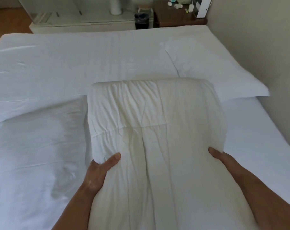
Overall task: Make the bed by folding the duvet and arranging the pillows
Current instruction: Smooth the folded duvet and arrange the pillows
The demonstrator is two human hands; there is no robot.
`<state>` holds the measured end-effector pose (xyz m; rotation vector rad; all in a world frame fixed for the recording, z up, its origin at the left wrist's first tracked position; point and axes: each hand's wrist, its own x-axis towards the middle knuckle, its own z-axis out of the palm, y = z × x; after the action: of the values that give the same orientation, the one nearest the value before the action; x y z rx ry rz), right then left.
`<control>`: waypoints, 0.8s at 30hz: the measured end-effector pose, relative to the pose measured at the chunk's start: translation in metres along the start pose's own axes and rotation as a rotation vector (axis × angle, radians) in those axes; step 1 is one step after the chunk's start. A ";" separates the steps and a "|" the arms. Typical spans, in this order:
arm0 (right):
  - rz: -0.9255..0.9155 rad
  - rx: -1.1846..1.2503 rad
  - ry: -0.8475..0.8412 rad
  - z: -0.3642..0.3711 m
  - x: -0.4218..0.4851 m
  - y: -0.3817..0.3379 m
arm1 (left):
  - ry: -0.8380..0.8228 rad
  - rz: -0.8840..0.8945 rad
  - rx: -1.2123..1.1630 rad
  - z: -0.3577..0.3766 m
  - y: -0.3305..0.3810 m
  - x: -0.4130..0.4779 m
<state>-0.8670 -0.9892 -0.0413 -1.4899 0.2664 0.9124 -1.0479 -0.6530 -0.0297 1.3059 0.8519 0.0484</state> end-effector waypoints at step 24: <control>0.152 -0.132 0.148 -0.461 -0.039 -0.036 | -0.063 -0.153 0.009 0.446 -0.099 -0.071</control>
<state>-0.6972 -1.4210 -0.0451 -1.6800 0.4393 0.9566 -0.8844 -1.0836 -0.0725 1.2402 0.8968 -0.1167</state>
